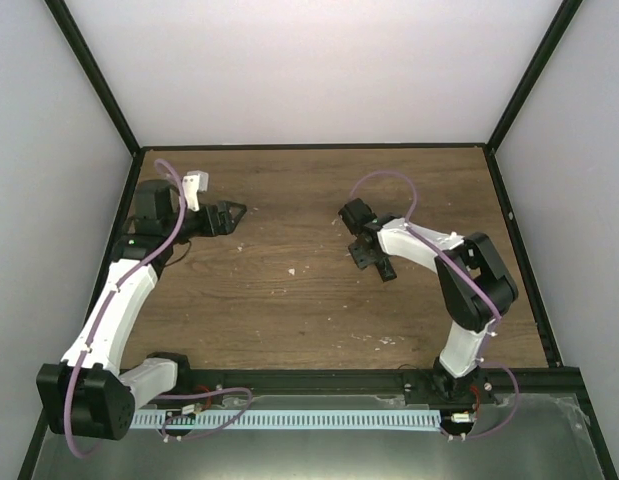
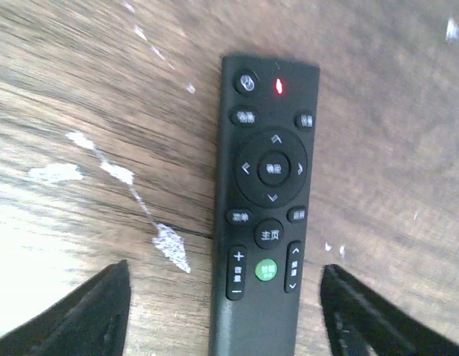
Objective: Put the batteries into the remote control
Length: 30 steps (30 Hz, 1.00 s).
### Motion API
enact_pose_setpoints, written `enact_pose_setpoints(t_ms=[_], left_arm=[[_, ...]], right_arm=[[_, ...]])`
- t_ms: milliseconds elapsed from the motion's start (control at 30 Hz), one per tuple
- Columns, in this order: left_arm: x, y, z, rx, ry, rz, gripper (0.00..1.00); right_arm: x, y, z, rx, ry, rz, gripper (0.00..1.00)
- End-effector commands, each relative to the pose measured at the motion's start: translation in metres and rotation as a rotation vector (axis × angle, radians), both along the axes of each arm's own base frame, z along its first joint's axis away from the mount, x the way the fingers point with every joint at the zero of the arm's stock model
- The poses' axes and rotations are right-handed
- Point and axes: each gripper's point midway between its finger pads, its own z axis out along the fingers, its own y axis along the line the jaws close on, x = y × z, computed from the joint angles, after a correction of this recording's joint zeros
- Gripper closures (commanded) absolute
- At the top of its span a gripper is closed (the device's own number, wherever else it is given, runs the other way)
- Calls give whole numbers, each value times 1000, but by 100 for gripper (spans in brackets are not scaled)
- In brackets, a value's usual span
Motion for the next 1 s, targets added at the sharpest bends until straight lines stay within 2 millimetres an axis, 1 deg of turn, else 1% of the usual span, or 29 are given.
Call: enact_pose_setpoints(t_ms=[0, 33, 67, 167, 267, 300, 333, 400, 433, 467, 567, 633, 733, 833, 967], left_arm=[[1, 2, 28, -3, -47, 19, 0], [2, 3, 31, -1, -48, 23, 0], [3, 3, 34, 2, -48, 22, 0], [5, 5, 39, 18, -56, 31, 0], [6, 9, 42, 30, -68, 54, 0], [6, 9, 42, 31, -70, 54, 0], [5, 9, 42, 32, -69, 57, 0], [5, 10, 41, 32, -67, 62, 0], [5, 10, 41, 32, -67, 64, 0], [5, 11, 42, 32, -68, 66, 0], [5, 12, 45, 34, -79, 76, 0], [6, 14, 46, 37, -86, 91, 0], [6, 16, 46, 44, -90, 100, 0], [7, 17, 44, 51, -90, 102, 0], [10, 17, 43, 57, -94, 98, 0]], right_arm=[[15, 19, 41, 141, -104, 22, 25], [18, 22, 47, 177, -119, 22, 6], [20, 24, 54, 207, -133, 19, 1], [29, 24, 74, 267, -190, 1, 0], [38, 10, 87, 329, -216, -55, 0], [41, 1, 87, 362, -207, -84, 0], [47, -15, 86, 395, -201, -132, 0], [53, -38, 85, 457, -194, -191, 0], [54, -51, 84, 479, -196, -221, 0], [58, -63, 88, 508, -213, -245, 0], [61, -99, 89, 579, -227, -325, 0], [60, -120, 88, 581, -236, -371, 0], [59, -146, 85, 561, -252, -444, 0], [59, -158, 85, 578, -265, -486, 0], [59, -160, 83, 577, -262, -494, 0]])
